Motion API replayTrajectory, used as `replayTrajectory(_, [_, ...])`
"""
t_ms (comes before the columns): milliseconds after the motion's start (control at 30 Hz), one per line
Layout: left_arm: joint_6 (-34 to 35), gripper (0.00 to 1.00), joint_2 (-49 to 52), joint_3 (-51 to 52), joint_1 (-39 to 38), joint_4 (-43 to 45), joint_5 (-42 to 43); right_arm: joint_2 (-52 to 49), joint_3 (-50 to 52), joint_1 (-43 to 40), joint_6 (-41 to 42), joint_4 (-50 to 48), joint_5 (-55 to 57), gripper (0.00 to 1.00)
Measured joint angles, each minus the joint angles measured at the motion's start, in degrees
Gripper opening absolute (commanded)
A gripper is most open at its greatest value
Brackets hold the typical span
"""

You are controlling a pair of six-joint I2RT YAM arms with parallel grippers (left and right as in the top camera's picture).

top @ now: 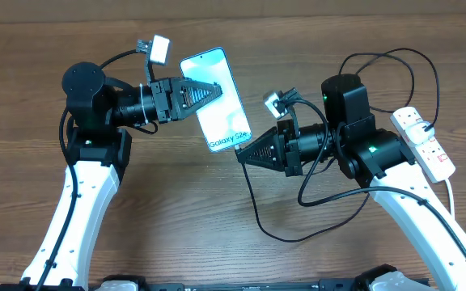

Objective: Plug charger to phone and switch on socket

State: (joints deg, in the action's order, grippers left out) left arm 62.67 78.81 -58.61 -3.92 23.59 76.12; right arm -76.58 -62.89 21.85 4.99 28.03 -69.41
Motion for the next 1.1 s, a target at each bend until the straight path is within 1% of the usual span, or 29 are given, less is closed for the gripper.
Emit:
replayTrajectory(633, [-0.09,0.04,0.00,0.00,-0.98,0.00,-0.15,0.00,0.00,1.84,1.03,-0.50,1.20,0.04])
replayTrajectory(833, [-2.08,0.04,0.00,0.00,-0.96,-0.13,0.24,0.00,0.00,1.90,1.01,-0.17,1.84,0.04])
replayTrajectory(1100, [-4.50,0.05,1.07,-0.02,-0.04,-4.81,1.62,-0.11,0.09,1.92,1.03,0.31,2.36,0.04])
